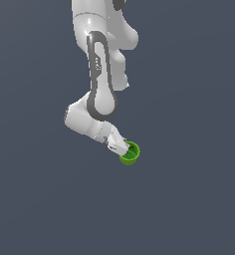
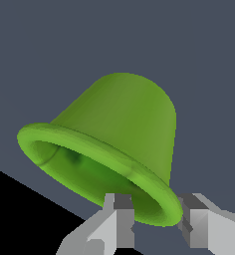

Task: Pick up the object and move it to a goal position.

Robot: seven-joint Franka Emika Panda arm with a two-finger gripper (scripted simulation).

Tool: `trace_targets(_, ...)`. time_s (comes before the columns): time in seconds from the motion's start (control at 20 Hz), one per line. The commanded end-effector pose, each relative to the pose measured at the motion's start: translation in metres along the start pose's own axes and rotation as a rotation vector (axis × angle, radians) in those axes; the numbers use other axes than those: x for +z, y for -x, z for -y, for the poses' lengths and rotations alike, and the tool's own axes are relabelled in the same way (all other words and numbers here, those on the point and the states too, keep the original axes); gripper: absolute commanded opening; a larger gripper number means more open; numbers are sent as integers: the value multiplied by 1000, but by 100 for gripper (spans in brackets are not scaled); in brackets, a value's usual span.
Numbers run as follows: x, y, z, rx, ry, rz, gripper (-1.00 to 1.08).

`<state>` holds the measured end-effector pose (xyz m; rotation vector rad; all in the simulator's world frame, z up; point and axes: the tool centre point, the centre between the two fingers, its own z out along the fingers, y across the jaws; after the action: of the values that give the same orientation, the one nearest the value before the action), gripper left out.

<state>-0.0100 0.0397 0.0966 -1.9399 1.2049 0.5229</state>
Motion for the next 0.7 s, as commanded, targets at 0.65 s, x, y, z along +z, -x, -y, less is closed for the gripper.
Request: trace_targets(0.65,-51,81,-57,1,-1,-1,-100)
